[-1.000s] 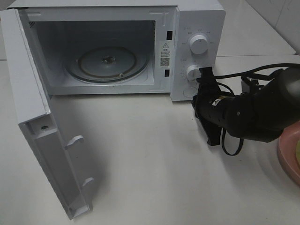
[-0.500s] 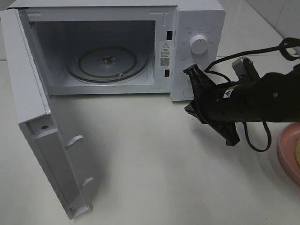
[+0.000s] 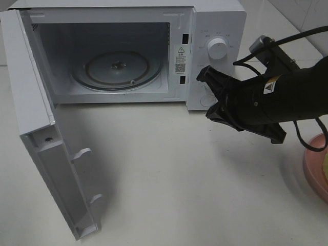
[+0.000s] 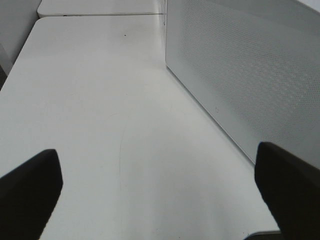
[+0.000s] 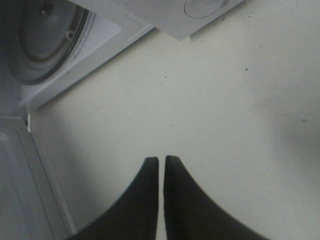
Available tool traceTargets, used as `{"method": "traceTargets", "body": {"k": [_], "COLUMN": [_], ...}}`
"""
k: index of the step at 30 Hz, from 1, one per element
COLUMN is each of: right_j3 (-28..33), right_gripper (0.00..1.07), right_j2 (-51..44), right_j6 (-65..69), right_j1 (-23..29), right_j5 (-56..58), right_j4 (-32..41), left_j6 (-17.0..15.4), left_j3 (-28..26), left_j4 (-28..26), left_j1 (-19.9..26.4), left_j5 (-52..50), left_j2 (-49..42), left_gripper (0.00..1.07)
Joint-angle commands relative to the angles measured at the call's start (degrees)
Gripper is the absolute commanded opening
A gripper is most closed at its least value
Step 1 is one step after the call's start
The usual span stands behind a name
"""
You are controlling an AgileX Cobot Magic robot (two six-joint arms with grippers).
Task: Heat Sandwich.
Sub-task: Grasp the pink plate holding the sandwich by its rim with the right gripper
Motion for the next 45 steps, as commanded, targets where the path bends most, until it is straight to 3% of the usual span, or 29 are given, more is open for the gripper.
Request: {"method": "traceTargets", "body": {"k": [1,8,12,16,17,20,21,22,25,32,38,45], "right_j3": [0.0,-0.2,-0.2,-0.2,-0.2,-0.2,-0.2,-0.2,-0.2,-0.4,-3.0,-4.0], "right_gripper": [0.09,0.14,0.23,0.43,0.43,0.62,0.62,0.71,0.85,0.85,0.85,0.84], "right_j2": [-3.3,-9.0,-12.4,-14.9,-14.9,-15.4,-15.4,-15.5,-15.8,-15.8,-15.8,-15.8], "right_j6": [-3.6,-5.7,-7.1,-10.6,-10.6,-16.8,-16.8,-20.1,-23.0,-26.1,-26.2,-27.1], "right_j1": [0.2,0.2,0.2,0.0,0.0,0.0,0.0,0.0,0.0,-0.3,-7.3,-13.8], "right_j5": [5.7,12.9,17.7,24.9,24.9,29.4,29.4,30.9,32.6,34.3,43.1,44.6], "right_j4": [-4.1,-9.7,-12.9,-15.5,-15.5,-15.6,-15.6,-15.5,-15.4,-15.6,-19.2,-20.1], "left_j6": [-0.1,-0.1,-0.1,-0.1,-0.1,-0.1,-0.1,-0.1,-0.1,-0.1,-0.1,-0.1], "left_j3": [0.1,0.1,0.1,0.1,0.1,0.1,0.1,0.1,0.1,0.1,0.1,0.1], "left_j4": [-0.2,-0.2,-0.2,-0.2,-0.2,-0.2,-0.2,-0.2,-0.2,-0.2,-0.2,-0.2], "left_j1": [0.1,0.1,0.1,0.1,0.1,0.1,0.1,0.1,0.1,0.1,0.1,0.1], "left_j5": [0.0,0.0,0.0,0.0,0.0,0.0,0.0,0.0,0.0,0.0,0.0,0.0], "left_j2": [-1.4,-1.4,-1.4,-1.4,-1.4,-1.4,-1.4,-1.4,-1.4,-1.4,-1.4,-1.4], "left_gripper": [1.01,1.01,1.01,1.01,1.01,1.01,1.01,1.01,1.01,1.01,1.01,1.01]}}
